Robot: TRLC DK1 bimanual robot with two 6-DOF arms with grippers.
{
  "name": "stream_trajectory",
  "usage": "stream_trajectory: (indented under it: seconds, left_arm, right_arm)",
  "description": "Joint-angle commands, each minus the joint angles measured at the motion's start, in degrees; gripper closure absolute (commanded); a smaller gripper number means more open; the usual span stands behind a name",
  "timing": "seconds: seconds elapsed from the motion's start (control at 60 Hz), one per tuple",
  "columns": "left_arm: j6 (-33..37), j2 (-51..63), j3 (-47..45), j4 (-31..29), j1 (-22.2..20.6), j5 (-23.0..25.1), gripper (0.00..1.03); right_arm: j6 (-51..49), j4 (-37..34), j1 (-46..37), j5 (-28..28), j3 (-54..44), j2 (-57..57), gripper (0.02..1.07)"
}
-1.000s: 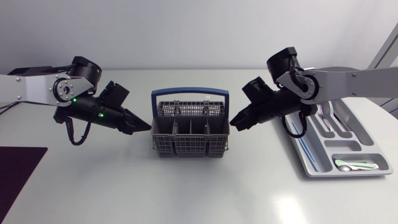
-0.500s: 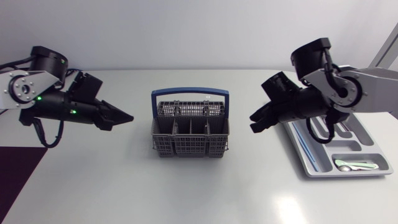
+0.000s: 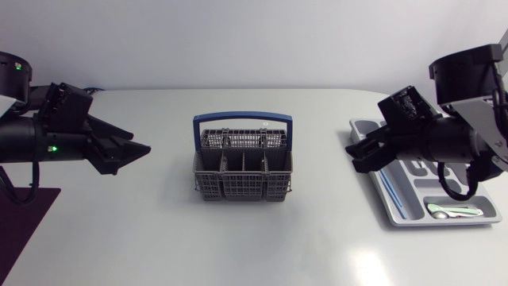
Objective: Sort the cutlery from the basket into the organizer compartments.
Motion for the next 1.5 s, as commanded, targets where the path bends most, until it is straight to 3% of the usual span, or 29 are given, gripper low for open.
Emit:
stream_trajectory:
  seconds: [0.0, 0.25, 0.417, 0.533, 0.733, 0.933, 1.133, 1.483]
  left_arm:
    - [-1.6, -1.4, -1.3, -0.2, 0.9, -1.7, 0.05]
    - [-3.1, -7.8, -4.0, 0.3, 1.1, -8.1, 0.05]
    - [-3.1, -11.6, -6.2, 0.5, 2.3, -9.2, 0.05]
    - [-4.4, -17.9, -9.9, 5.0, 4.0, -9.3, 0.05]
    - [-10.6, -29.0, -14.8, 11.4, 4.1, -15.4, 0.05]
    - [-11.6, -31.7, -17.2, 11.3, 4.3, -16.2, 0.05]
    - [-11.8, -36.7, -19.8, 10.4, 3.1, -15.9, 0.05]
    - [-17.8, -46.0, -30.2, 16.7, 1.4, -20.4, 0.05]
  right_arm:
    - [-0.8, 0.0, -0.6, 1.0, -2.2, -2.7, 0.06]
    - [-2.9, -0.1, -3.6, 1.5, -5.2, -9.0, 0.06]
    - [-3.4, -1.3, -5.5, 1.7, -6.7, -14.3, 0.06]
    - [-2.9, -1.6, -7.2, 1.6, -8.3, -16.7, 0.06]
    - [-0.1, 0.4, -8.7, 4.0, -12.6, -26.2, 0.06]
    - [0.1, 2.0, -9.0, 7.2, -16.0, -35.2, 0.06]
    - [1.8, 4.7, -9.3, 7.0, -21.3, -41.3, 0.06]
    - [8.7, 11.8, -10.4, 6.0, -31.6, -50.4, 0.06]
